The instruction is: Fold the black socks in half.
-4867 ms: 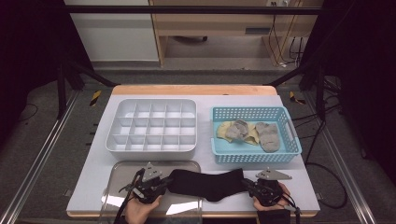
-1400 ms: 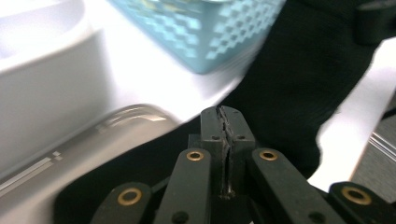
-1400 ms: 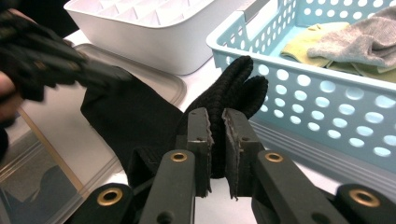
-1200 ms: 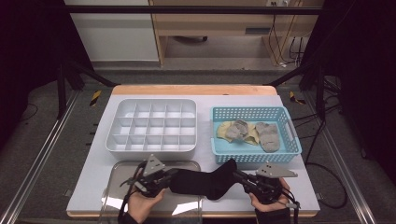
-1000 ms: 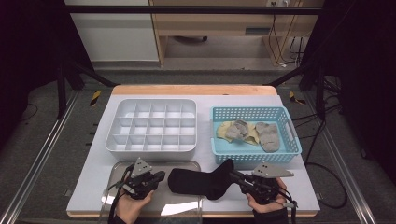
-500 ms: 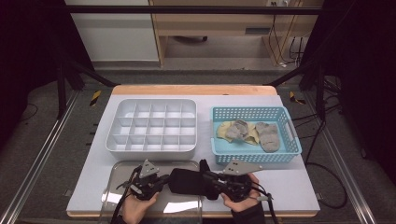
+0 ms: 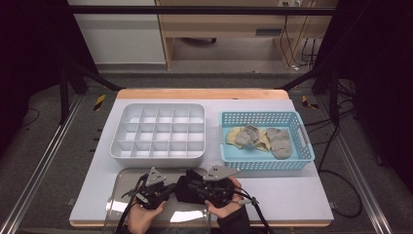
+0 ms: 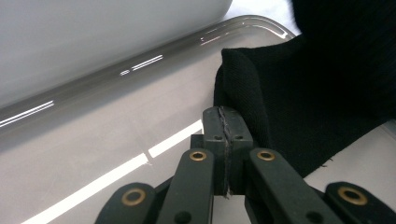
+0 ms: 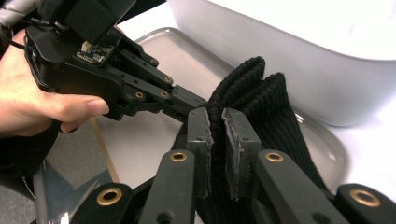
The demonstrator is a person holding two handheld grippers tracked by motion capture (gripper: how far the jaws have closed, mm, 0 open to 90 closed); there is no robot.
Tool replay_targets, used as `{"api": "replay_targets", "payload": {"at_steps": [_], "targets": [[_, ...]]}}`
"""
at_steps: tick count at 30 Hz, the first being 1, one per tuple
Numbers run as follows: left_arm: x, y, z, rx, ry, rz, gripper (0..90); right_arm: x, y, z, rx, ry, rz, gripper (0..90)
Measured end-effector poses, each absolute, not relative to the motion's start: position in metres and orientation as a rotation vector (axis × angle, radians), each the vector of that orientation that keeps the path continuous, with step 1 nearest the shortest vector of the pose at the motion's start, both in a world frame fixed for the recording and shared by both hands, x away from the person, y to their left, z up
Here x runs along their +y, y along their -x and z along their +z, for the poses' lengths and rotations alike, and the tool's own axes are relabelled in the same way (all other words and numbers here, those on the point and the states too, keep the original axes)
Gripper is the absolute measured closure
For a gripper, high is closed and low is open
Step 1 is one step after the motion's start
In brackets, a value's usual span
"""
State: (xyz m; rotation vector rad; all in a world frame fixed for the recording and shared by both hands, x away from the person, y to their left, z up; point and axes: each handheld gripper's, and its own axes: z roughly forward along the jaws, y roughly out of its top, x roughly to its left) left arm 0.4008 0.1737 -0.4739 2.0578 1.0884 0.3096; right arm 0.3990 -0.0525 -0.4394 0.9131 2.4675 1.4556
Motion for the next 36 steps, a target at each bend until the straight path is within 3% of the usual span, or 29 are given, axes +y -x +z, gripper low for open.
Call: {"api": "replay_targets", "payload": {"at_steps": [12,21,31,36], "targets": [[0.192,-0.4,-0.459,1.106,-1.971,0.304,89.0,-0.025,-0.403,-0.469,2.564,-0.906,1.316,79.4],[0.195,-0.4,-0.457,1.107,-1.957,0.307,89.1,-0.033,-0.398,-0.463,2.571,-0.921,1.38,71.8],[0.195,-0.399,-0.452,1.095,-1.94,0.313,89.1,-0.073,-0.397,-0.45,2.507,-0.977,1.529,73.1],[0.193,-0.399,-0.45,1.086,-1.933,0.317,89.0,-0.063,-0.395,-0.46,2.575,-0.944,1.492,79.5]]}}
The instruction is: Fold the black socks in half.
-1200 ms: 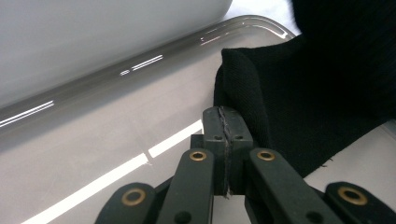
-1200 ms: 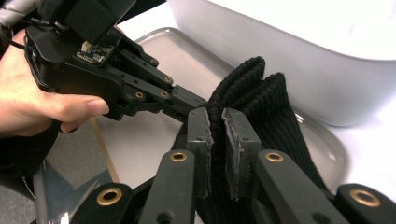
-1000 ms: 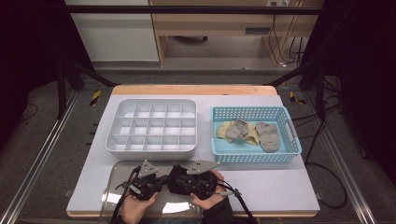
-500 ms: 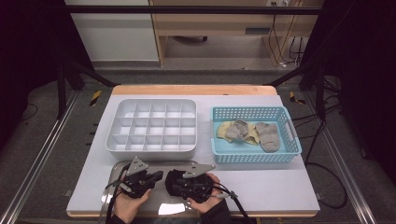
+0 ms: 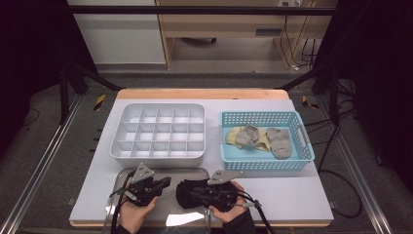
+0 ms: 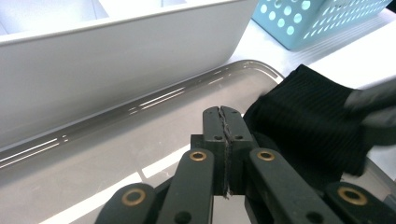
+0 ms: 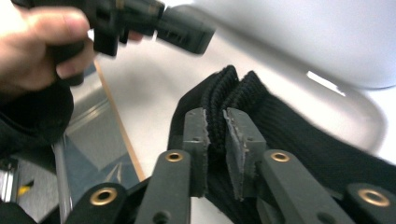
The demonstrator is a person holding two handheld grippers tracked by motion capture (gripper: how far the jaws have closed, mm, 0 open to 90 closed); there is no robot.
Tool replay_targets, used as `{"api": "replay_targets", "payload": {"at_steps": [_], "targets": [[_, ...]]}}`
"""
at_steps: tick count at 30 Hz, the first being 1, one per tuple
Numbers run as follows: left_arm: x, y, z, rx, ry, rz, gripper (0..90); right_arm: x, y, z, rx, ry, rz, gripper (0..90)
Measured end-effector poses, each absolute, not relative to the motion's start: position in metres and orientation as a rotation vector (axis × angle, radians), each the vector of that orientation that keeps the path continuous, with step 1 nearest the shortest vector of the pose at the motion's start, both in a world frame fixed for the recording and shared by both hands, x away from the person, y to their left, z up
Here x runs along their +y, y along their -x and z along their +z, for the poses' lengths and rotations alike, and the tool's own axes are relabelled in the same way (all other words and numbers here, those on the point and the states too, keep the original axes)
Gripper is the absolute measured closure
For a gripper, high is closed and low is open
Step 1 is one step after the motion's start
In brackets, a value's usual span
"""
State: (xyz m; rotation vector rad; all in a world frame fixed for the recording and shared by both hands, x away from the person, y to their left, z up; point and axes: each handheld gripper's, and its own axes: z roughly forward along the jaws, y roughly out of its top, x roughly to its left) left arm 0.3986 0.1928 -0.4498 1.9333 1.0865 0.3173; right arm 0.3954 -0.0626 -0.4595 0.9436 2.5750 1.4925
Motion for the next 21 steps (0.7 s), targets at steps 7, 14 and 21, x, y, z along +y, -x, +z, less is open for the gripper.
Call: {"api": "replay_targets", "payload": {"at_steps": [7,14,21], "targets": [[0.194,-0.397,-0.445,1.075,-1.919,0.321,89.1,-0.051,-0.394,-0.466,2.612,-0.947,1.469,75.9],[0.177,-0.396,-0.429,1.015,-1.932,0.337,89.1,-0.07,-0.391,-0.446,2.529,-0.953,1.574,70.8],[0.138,-0.396,-0.431,0.923,-2.026,0.296,89.0,-0.11,-0.394,-0.451,2.432,-1.053,1.414,84.9]]}}
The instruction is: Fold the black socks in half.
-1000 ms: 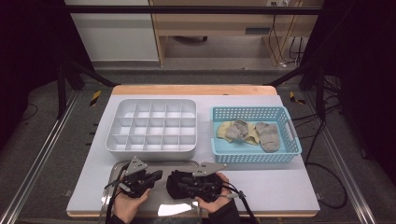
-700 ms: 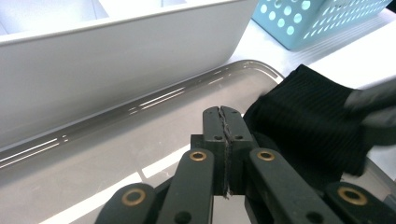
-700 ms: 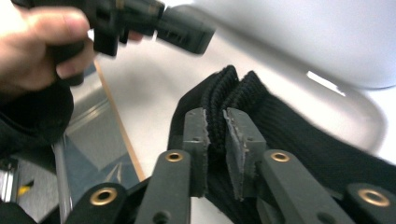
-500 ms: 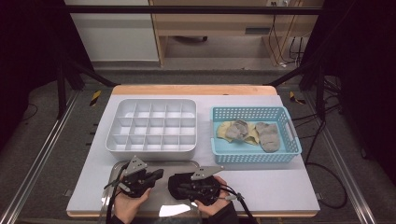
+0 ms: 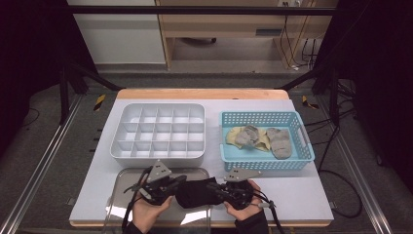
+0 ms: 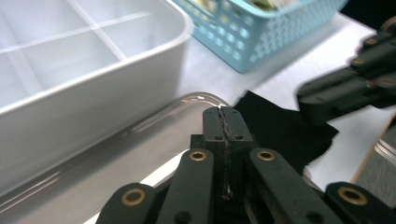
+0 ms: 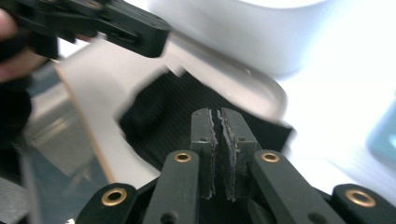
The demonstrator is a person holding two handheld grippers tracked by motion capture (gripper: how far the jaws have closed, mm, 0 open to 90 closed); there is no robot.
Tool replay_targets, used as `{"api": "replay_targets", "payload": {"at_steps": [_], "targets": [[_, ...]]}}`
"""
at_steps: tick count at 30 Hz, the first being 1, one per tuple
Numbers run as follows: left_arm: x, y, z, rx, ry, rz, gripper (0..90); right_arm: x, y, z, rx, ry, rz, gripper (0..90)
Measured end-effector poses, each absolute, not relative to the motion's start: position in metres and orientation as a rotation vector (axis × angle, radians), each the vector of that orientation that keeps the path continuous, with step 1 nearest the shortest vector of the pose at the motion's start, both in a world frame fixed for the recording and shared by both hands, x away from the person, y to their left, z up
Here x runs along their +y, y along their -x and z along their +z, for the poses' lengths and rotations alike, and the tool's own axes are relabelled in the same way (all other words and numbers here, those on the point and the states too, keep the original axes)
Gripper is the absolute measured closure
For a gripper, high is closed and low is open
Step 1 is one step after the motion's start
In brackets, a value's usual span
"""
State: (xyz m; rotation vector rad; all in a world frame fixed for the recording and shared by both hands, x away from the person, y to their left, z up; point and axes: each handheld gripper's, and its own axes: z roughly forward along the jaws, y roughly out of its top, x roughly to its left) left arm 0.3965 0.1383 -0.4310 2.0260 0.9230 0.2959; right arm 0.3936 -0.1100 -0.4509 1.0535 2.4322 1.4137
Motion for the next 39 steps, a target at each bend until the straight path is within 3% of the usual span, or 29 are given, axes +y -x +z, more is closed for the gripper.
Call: {"api": "replay_targets", "payload": {"at_steps": [8,15,18,21,27,39], "targets": [[0.119,-0.398,-0.457,0.923,-2.129,0.247,89.0,-0.118,-0.391,-0.474,2.468,-1.087,1.319,84.6],[0.121,-0.393,-0.466,0.929,-2.142,0.228,89.1,-0.129,-0.384,-0.472,2.406,-1.135,1.332,63.6],[0.12,-0.392,-0.467,0.925,-2.142,0.235,89.0,-0.13,-0.384,-0.48,2.419,-1.152,1.283,60.5],[0.121,-0.392,-0.467,0.923,-2.143,0.234,89.0,-0.13,-0.386,-0.488,2.43,-1.179,1.276,61.4],[0.119,-0.392,-0.466,0.926,-2.15,0.237,88.9,-0.13,-0.386,-0.49,2.449,-1.193,1.347,82.0],[0.114,-0.395,-0.466,0.936,-2.154,0.236,88.8,-0.117,-0.38,-0.446,2.416,-1.009,1.484,84.4]]}}
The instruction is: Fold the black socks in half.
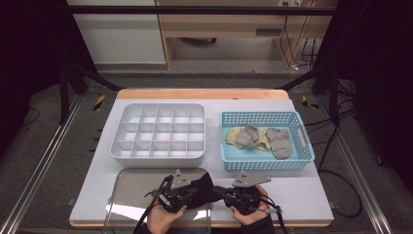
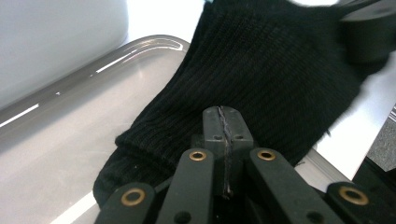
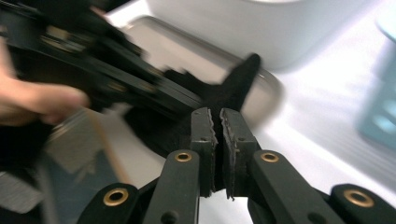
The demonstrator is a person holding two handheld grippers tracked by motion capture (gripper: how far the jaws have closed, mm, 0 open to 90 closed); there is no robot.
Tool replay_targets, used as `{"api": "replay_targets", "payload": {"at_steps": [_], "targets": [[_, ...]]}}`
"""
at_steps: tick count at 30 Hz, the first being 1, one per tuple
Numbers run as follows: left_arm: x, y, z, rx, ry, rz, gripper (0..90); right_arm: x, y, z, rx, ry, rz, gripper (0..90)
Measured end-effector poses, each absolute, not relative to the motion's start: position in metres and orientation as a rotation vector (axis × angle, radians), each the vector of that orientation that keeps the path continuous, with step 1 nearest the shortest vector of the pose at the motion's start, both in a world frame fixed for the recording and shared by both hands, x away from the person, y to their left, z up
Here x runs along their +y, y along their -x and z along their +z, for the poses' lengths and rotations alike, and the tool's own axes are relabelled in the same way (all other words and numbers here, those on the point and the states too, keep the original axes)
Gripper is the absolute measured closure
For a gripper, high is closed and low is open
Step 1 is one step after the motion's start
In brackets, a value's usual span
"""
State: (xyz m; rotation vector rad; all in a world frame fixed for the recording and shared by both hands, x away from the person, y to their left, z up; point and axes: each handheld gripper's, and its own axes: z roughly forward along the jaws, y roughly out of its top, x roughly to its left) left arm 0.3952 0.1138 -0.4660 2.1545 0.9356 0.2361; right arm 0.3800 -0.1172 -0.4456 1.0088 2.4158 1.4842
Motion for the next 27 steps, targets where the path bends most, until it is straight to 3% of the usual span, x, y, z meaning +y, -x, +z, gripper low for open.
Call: {"api": "replay_targets", "payload": {"at_steps": [8,14,19,27], "targets": [[0.121,-0.396,-0.459,0.944,-2.107,0.214,86.2,-0.089,-0.379,-0.444,2.512,-0.902,1.454,84.3],[0.154,-0.394,-0.44,0.984,-2.021,0.281,86.5,-0.09,-0.38,-0.443,2.507,-0.909,1.442,84.1],[0.178,-0.393,-0.458,1.088,-2.048,0.272,87.4,-0.088,-0.381,-0.444,2.51,-0.9,1.443,84.1],[0.169,-0.392,-0.473,1.086,-2.09,0.21,89.1,-0.066,-0.384,-0.445,2.554,-0.83,1.423,83.9]]}}
